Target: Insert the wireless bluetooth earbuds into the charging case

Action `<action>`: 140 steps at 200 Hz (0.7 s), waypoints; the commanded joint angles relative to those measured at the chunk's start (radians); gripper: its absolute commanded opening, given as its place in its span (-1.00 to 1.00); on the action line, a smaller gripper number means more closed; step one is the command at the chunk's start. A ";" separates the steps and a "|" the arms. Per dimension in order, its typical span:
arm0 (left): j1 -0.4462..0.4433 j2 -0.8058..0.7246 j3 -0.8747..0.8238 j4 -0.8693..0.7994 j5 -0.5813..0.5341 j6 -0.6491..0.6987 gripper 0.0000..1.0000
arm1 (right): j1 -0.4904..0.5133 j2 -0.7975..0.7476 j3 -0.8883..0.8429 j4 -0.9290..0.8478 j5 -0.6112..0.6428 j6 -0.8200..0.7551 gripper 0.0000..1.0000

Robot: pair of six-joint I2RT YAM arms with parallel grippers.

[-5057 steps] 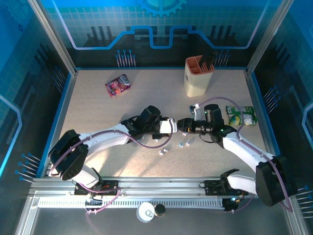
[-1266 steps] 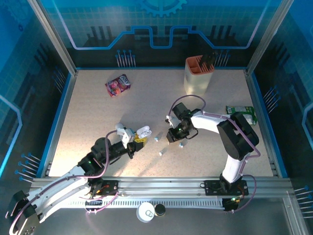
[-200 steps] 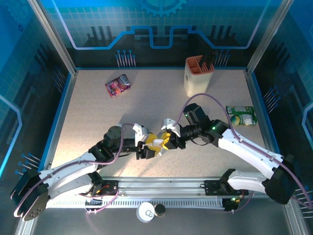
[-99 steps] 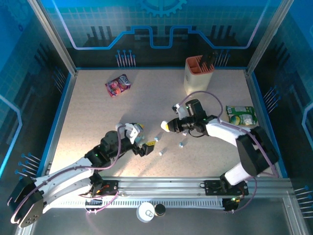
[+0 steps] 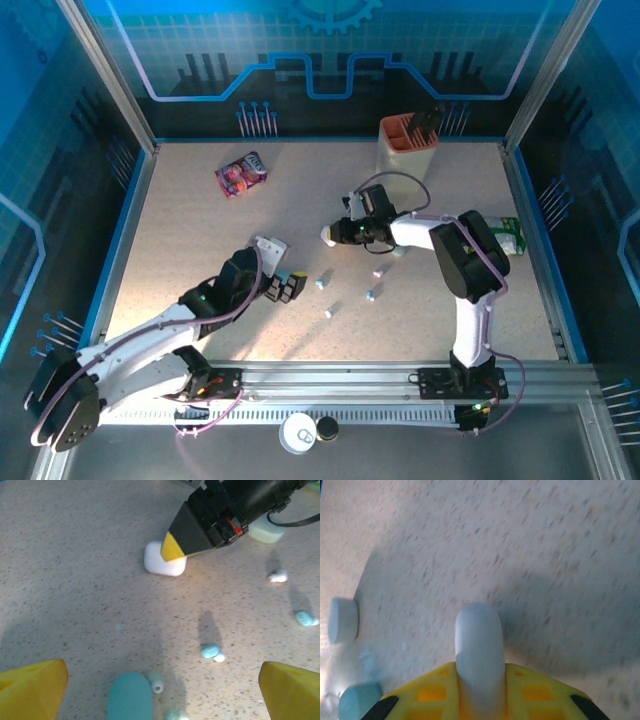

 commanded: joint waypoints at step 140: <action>0.076 0.645 0.536 -0.733 -0.011 -0.047 0.65 | -0.051 -0.365 -0.279 0.138 0.035 -0.040 0.42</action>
